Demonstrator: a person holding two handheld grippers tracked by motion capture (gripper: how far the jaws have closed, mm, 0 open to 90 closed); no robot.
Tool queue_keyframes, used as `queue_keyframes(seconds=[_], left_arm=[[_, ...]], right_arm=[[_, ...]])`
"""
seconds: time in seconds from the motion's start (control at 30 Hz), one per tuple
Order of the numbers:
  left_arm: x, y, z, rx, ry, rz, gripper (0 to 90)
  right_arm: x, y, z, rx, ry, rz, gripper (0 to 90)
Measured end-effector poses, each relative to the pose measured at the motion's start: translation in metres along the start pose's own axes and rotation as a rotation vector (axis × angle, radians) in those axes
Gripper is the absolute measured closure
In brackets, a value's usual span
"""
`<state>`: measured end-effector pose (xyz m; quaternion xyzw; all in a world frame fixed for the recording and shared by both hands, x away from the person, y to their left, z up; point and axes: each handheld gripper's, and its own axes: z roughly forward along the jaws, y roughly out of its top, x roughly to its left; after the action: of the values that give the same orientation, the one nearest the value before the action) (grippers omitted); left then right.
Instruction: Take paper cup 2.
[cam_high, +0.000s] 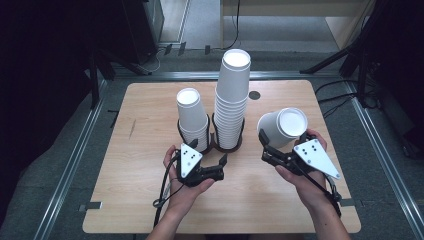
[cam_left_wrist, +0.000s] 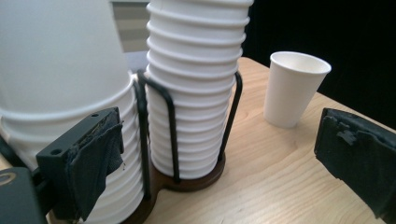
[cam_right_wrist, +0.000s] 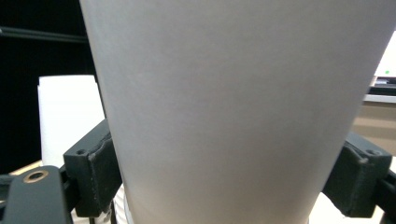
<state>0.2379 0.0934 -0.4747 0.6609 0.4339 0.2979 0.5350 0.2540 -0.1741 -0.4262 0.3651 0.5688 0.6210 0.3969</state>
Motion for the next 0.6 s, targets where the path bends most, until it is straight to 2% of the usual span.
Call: queue_keyframes(seconds=[0.17, 0.33, 0.43, 0.6], left_arm=[[0.003, -0.008, -0.008, 0.014, -0.006, -0.029, 1.4], [0.003, -0.019, -0.012, 0.039, -0.019, -0.018, 1.4], [0.004, -0.021, -0.013, 0.044, -0.028, -0.027, 1.4], [0.004, -0.021, -0.015, 0.048, -0.047, -0.017, 1.4]], right_arm=[[0.006, -0.015, -0.004, 0.021, -0.011, -0.044, 13.0], [0.012, -0.034, -0.007, 0.053, -0.012, -0.071, 13.0], [0.014, -0.042, -0.007, 0.073, -0.015, -0.084, 13.0], [0.020, -0.053, -0.007, 0.088, -0.028, -0.144, 13.1]])
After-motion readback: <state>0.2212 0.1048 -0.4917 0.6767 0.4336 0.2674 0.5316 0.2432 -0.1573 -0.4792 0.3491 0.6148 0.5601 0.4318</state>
